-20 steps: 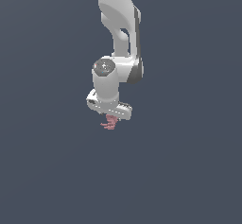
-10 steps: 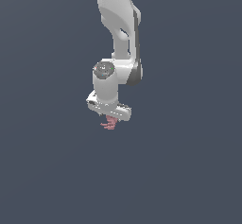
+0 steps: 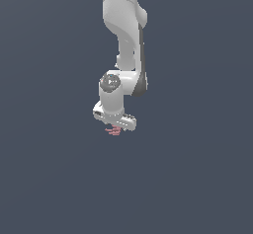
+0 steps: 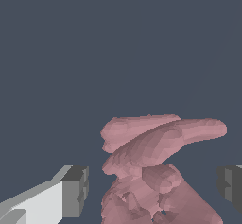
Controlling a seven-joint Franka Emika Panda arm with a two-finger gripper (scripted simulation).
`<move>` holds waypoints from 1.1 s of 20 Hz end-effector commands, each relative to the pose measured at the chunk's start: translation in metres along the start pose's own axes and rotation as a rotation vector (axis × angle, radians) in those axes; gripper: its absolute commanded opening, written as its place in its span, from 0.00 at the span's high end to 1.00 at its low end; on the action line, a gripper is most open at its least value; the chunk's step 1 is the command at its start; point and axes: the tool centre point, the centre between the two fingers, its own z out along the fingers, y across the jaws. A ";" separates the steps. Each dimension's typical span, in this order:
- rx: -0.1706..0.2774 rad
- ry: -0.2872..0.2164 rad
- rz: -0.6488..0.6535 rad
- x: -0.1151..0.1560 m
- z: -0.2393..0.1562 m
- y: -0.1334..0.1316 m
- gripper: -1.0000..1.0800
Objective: Pick up the object and move it to a goal position.
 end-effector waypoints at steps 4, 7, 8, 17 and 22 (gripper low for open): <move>0.000 0.001 0.000 0.001 0.006 0.000 1.00; 0.000 0.001 0.000 0.001 0.006 0.000 1.00; 0.000 0.001 0.000 0.001 0.006 0.000 1.00; 0.001 0.002 -0.001 0.000 0.004 -0.003 1.00; 0.001 0.002 -0.001 -0.008 -0.007 -0.011 1.00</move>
